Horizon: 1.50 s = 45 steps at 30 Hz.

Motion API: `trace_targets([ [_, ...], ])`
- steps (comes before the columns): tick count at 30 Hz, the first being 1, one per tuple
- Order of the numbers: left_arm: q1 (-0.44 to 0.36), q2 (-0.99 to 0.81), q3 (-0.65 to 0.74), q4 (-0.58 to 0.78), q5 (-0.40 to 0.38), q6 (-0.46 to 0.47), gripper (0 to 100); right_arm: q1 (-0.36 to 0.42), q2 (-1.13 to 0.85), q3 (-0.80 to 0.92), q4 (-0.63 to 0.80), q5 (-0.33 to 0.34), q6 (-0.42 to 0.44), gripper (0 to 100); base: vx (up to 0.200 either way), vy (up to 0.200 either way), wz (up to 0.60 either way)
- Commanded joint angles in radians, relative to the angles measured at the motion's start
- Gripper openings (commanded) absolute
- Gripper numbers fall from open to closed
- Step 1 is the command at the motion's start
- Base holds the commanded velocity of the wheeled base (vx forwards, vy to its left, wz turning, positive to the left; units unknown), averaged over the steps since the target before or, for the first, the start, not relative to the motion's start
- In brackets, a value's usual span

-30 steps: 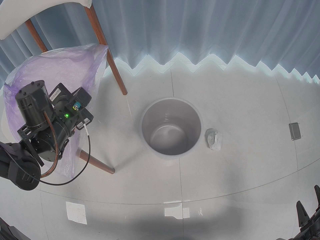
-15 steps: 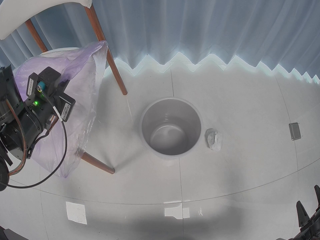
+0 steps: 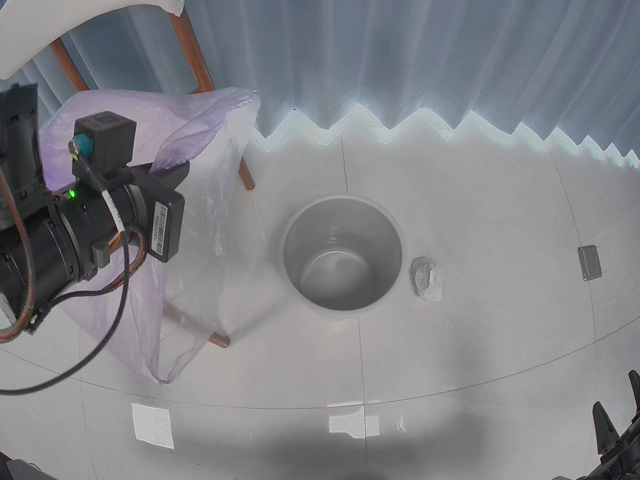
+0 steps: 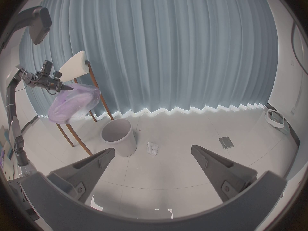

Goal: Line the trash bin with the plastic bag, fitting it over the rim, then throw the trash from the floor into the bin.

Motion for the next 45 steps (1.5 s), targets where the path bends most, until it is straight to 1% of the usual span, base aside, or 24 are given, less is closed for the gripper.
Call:
trace_targets([
  [1, -0.087, 0.018, -0.101, 0.061, 0.0, -0.068, 0, 0.001, -0.017, 0.018, -0.001, 0.0, 0.001, 100, 0.0, 0.0, 0.0],
  [6, -0.15, 0.087, -0.218, 0.125, 0.0, -0.183, 0, 0.001, -0.017, 0.018, -0.001, 0.0, 0.002, 100, 0.0, 0.0, 0.0],
  [10, -0.174, 0.121, -0.261, 0.157, -0.007, -0.226, 0, 0.001, -0.017, 0.018, -0.001, -0.001, 0.002, 100, 0.0, 0.0, 0.0],
  [11, -0.187, 0.131, -0.265, 0.157, -0.056, -0.241, 0, 0.001, -0.017, 0.018, -0.001, -0.001, 0.002, 100, 0.0, 0.0, 0.0],
  [12, -0.188, 0.134, -0.267, 0.157, -0.085, -0.244, 0, 0.001, -0.017, 0.018, -0.001, -0.001, 0.002, 100, 0.0, 0.0, 0.0],
  [13, -0.188, 0.136, -0.267, 0.157, -0.093, -0.244, 0, 0.001, -0.017, 0.018, -0.001, -0.001, 0.002, 100, 0.0, 0.0, 0.0],
  [14, -0.191, 0.147, -0.276, 0.159, -0.121, -0.244, 0, 0.001, -0.017, 0.018, -0.001, -0.001, 0.004, 100, 0.0, 0.0, 0.0],
  [17, -0.205, 0.179, -0.307, 0.157, -0.128, -0.252, 0, 0.001, -0.017, 0.018, -0.001, -0.001, 0.005, 100, 0.0, 0.0, 0.0],
  [21, -0.225, 0.216, -0.354, 0.16, -0.185, -0.31, 0, 0.001, -0.017, 0.018, -0.001, -0.003, 0.005, 100, 0.0, 0.0, 0.0],
  [26, -0.253, 0.245, -0.373, 0.16, -0.223, -0.342, 0, 0.001, -0.017, 0.018, -0.001, -0.003, 0.007, 100, 0.0, 0.0, 0.0],
  [28, -0.266, 0.257, -0.376, 0.162, -0.262, -0.378, 0, 0.001, -0.017, 0.018, -0.001, -0.004, 0.007, 100, 0.0, 0.0, 0.0],
  [33, -0.317, 0.291, -0.416, 0.16, -0.317, -0.448, 0, 0.001, -0.017, 0.018, -0.001, -0.004, 0.007, 100, 0.0, 0.0, 0.0],
  [34, -0.317, 0.291, -0.416, 0.16, -0.317, -0.448, 0, 0.001, -0.017, 0.018, -0.001, -0.004, 0.007, 100, 0.0, 0.0, 0.0],
  [36, -0.348, 0.32, -0.466, 0.16, -0.349, -0.502, 0, 0.001, -0.017, 0.018, -0.001, -0.004, 0.007, 100, 0.0, 0.0, 0.0],
  [42, -0.355, 0.366, -0.518, 0.156, -0.401, -0.559, 0, 0.001, -0.017, 0.018, -0.001, -0.004, 0.008, 100, 0.0, 0.0, 0.0],
  [44, -0.354, 0.378, -0.537, 0.154, -0.432, -0.597, 0, 0.001, -0.017, 0.018, -0.001, -0.004, 0.008, 100, 0.0, 0.0, 0.0],
  [45, -0.354, 0.378, -0.537, 0.154, -0.432, -0.597, 0, 0.001, -0.017, 0.018, -0.001, -0.004, 0.008, 100, 0.0, 0.0, 0.0],
])
